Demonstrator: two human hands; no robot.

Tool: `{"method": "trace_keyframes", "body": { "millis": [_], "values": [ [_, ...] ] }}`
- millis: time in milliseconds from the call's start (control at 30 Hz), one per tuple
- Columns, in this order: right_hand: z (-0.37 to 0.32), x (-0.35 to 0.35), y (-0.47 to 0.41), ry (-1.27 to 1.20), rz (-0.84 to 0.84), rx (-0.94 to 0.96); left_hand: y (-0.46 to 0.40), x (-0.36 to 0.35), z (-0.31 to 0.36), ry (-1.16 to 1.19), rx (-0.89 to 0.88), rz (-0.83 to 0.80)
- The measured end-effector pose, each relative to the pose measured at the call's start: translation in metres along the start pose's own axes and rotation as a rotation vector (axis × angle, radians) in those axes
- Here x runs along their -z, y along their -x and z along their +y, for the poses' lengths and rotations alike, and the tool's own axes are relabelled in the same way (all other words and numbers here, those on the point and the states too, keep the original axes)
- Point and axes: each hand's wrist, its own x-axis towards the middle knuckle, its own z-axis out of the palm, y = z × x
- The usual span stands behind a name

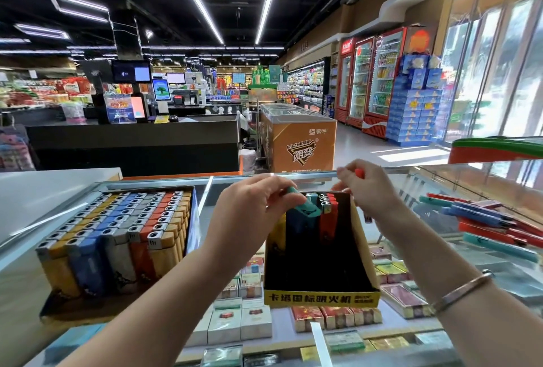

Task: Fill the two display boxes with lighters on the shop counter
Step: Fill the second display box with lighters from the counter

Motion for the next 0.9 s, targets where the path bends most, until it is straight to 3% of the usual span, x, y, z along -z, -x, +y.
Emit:
{"method": "trace_keyframes", "body": {
  "millis": [333, 900],
  "values": [
    [0.008, -0.010, -0.006, 0.078, -0.059, 0.045, -0.020, -0.017, 0.005, -0.376, -0.111, -0.201],
    [0.009, -0.008, -0.007, 0.099, -0.095, 0.037, -0.019, -0.031, -0.003, -0.418, -0.073, -0.367]
  ]
}}
